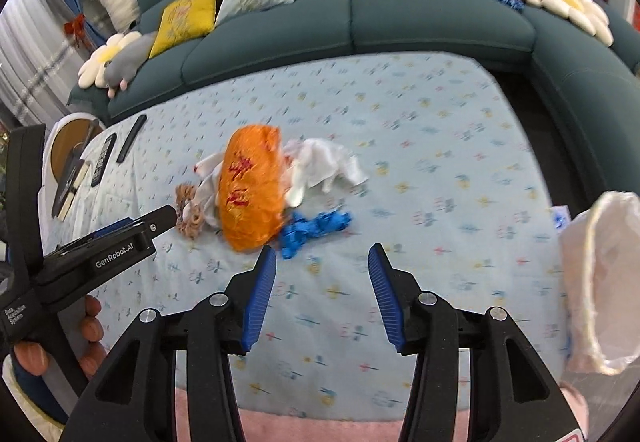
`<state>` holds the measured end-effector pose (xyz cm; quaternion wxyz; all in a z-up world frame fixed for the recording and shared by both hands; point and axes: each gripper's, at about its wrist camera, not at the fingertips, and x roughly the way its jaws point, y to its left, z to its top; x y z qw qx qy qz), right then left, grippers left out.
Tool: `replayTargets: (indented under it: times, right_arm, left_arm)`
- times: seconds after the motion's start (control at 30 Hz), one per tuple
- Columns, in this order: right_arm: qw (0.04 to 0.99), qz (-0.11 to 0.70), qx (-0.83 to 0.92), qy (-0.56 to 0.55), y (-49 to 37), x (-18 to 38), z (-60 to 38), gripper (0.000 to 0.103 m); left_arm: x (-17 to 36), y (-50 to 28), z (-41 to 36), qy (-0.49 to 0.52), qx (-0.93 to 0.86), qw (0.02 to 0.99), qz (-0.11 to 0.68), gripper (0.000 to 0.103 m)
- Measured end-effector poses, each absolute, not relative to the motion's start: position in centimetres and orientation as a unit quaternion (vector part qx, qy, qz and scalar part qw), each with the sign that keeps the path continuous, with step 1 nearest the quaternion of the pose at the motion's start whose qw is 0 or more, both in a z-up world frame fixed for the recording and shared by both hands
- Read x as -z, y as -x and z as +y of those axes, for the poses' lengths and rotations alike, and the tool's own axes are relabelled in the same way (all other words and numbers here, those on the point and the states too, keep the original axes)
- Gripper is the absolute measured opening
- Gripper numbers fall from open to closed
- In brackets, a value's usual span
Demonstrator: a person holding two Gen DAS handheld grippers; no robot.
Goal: Collect trash
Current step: 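Move both open tools back over the table toward the remaining trash, then grasp the blue toy with the right tool while the left tool grasps the brown scrunchie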
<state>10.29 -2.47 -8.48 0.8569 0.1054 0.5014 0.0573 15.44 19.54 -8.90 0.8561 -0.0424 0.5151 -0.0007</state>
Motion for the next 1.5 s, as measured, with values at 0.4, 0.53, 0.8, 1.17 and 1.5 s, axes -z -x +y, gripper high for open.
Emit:
replayTargets:
  times: [0.4,0.53,0.8,1.17,1.5]
  right_arm:
    - [0.822,0.558,-0.068,-0.091,-14.1,15.2,2.5,0.041]
    - [0.813,0.571,-0.065,-0.089,-14.9,16.8,3.1,0.031]
    - [0.807,0.581,-0.065,-0.085,-15.4,18.2,3.5,0.007]
    - [0.831,0.543,-0.074,-0.098,-13.9,14.1,2.2,0.004]
    - [0.853,0.504,-0.074,-0.114,-12.2,9.9,0.0,0.004]
  left_arm:
    - [13.9,-18.0,21.4,0.037,0.033,0.84,0.54,0.06]
    - [14.9,-18.9,21.6,0.047,0.047,0.835,0.546,0.053]
    - [16.0,-19.5,22.2,0.076,0.066,0.825,0.556,0.006]
    - [12.8,-17.1,22.5,0.107,0.064,0.839,0.53,0.0]
    - [10.1,-15.9,22.0,0.133,0.065,0.843,0.517,0.005]
